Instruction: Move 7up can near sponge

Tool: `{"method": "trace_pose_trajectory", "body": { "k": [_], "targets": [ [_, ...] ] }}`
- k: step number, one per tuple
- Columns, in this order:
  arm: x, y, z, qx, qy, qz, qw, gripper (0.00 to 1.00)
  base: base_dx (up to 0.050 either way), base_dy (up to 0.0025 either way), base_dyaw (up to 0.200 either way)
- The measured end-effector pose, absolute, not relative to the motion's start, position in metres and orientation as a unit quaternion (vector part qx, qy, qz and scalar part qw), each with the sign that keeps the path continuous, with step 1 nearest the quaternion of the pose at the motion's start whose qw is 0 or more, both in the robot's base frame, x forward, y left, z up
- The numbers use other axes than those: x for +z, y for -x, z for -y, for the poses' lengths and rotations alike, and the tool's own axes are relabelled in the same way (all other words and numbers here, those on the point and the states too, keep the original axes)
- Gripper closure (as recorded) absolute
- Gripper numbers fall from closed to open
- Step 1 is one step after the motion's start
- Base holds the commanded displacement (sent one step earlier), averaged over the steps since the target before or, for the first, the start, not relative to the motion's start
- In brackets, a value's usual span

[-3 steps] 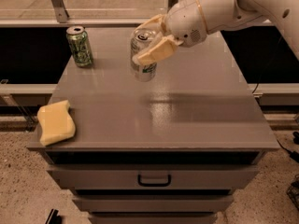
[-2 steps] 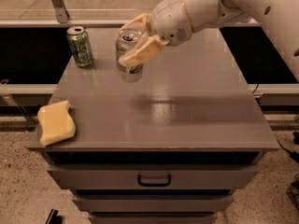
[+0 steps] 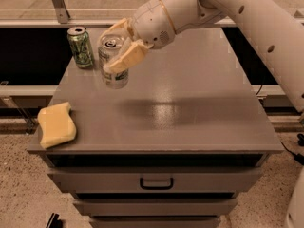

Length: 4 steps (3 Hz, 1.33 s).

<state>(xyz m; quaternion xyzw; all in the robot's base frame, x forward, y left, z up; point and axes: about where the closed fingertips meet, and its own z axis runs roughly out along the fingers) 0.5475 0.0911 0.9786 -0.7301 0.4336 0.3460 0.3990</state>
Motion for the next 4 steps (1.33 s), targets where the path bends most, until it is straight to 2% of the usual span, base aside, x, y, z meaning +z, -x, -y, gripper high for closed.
{"method": "trace_pose_trajectory", "body": {
  "k": [1,4],
  "targets": [
    [0.979,-0.548,-0.091,0.346,0.73,-0.434,0.399,1.0,0.0,0.0,0.0],
    [0.943,-0.529,-0.136,0.394,0.754,-0.425,0.31,1.0,0.0,0.0,0.0]
  ]
}}
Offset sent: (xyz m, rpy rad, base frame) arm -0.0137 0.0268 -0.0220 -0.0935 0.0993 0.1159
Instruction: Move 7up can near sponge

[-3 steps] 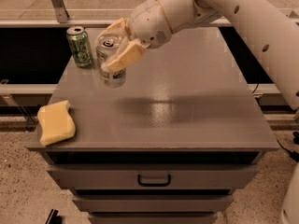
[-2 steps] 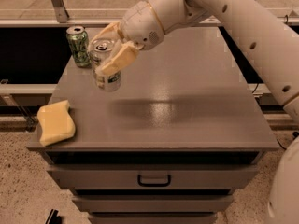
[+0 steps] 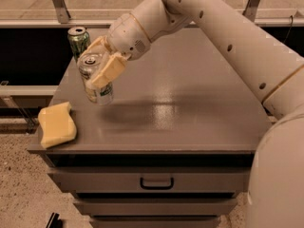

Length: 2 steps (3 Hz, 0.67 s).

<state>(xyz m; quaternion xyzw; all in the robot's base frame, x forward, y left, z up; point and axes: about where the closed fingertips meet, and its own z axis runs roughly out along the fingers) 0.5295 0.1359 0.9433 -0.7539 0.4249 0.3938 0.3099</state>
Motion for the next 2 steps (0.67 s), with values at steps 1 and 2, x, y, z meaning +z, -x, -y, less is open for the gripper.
{"method": "trace_pose_trajectory", "body": {
  "k": [1,2],
  "targets": [
    [0.931,-0.524,-0.149,0.403,0.758,-0.421,0.295,1.0,0.0,0.0,0.0],
    [0.921,-0.519,-0.16,0.407,0.763,-0.408,0.292,0.83,0.0,0.0,0.0]
  ]
}}
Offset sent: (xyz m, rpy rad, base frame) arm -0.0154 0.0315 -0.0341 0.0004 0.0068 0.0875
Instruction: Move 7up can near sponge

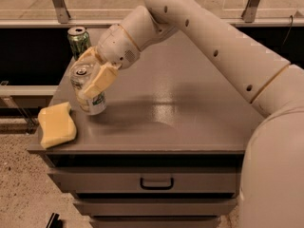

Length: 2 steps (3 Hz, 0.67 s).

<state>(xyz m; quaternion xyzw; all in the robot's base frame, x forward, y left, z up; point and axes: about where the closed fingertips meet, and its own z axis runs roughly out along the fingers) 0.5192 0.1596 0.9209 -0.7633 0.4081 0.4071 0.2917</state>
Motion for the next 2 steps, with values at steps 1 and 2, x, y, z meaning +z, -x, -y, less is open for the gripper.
{"method": "trace_pose_trajectory", "body": {
  "k": [1,2],
  "targets": [
    [0.9136,-0.5151,-0.1674,0.411,0.769,-0.397,0.288,0.6,0.0,0.0,0.0],
    [0.9072,-0.5114,-0.174,0.414,0.773,-0.389,0.283,0.36,0.0,0.0,0.0]
  ]
}}
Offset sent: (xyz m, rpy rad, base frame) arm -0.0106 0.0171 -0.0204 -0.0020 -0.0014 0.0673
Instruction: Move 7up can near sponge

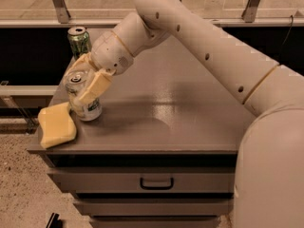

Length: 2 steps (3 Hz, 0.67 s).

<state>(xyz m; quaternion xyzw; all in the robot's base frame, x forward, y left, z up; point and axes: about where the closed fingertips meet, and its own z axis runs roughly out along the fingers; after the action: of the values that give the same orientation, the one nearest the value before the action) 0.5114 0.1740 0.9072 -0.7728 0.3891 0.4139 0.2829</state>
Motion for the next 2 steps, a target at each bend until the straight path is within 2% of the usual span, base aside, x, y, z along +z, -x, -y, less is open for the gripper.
{"method": "trace_pose_trajectory", "body": {
  "k": [1,2],
  "targets": [
    [0.9038,-0.5092,-0.1774,0.415,0.774,-0.384,0.285,0.15,0.0,0.0,0.0],
    [0.9034,-0.5088,-0.1776,0.411,0.774,-0.38,0.295,0.0,0.0,0.0,0.0]
  ]
}}
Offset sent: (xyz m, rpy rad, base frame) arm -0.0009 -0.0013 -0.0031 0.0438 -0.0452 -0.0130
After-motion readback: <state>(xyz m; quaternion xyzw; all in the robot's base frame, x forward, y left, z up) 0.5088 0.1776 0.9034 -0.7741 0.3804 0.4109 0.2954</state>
